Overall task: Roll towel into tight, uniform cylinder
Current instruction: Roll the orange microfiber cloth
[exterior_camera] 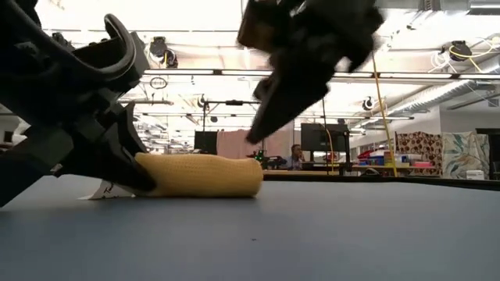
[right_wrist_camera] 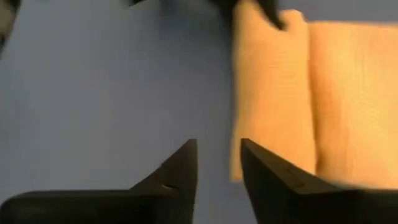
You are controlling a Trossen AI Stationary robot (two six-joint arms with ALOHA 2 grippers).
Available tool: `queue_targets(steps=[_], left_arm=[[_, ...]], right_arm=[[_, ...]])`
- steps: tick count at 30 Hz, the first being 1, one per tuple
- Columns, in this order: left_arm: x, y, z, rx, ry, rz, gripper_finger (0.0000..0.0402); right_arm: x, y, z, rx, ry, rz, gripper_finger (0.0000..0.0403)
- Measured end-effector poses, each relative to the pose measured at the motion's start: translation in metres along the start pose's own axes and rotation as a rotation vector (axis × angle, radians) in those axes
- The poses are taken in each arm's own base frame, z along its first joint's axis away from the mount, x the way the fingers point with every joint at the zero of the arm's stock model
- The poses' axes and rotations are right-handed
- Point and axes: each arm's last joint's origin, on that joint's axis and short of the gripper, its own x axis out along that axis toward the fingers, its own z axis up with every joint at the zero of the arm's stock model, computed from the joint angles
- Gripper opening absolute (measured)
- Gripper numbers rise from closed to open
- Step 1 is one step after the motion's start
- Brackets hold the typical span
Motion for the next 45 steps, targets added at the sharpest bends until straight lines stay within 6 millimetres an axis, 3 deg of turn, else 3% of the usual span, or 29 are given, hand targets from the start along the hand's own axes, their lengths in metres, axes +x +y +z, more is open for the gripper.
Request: queue_targets(steps=[4,7,13,16,24,34,39,45], left_arm=[[0.001,0.005,-0.004,-0.023,0.003,-0.031,0.0067],[-0.002,0.008,-0.002,-0.025,-0.019,-0.076,0.0066],[-0.005,0.027,0.011,-0.095,-0.02,-0.286,0.0065],[0.003,0.038,0.012,-0.144,0.01,-0.354,0.0065],[0.023,0.053,0.008,-0.231,0.097,-0.455,0.0065],[0.022,0.051,0.006,-0.22,0.087,-0.441,0.0064],[0.021,0.049,0.005,-0.212,0.079,-0.425,0.0064],[0.021,0.05,0.005,-0.217,0.078,-0.415,0.007]], right_arm=[[-0.01,0.035,-0.01,-0.166,0.053,-0.155,0.0158],[-0.01,0.056,-0.012,-0.218,-0.004,-0.273,0.0197],[-0.003,0.072,-0.014,-0.248,-0.074,-0.407,0.0262],[-0.001,0.071,-0.014,-0.223,-0.077,-0.409,0.0274],[0.03,0.053,-0.024,-0.156,-0.012,-0.398,0.0261],[0.027,0.047,-0.02,-0.232,-0.022,-0.463,0.0266],[0.029,0.032,-0.018,-0.215,-0.009,-0.457,0.0275],[0.033,0.015,-0.016,-0.117,0.01,-0.317,0.0236]])
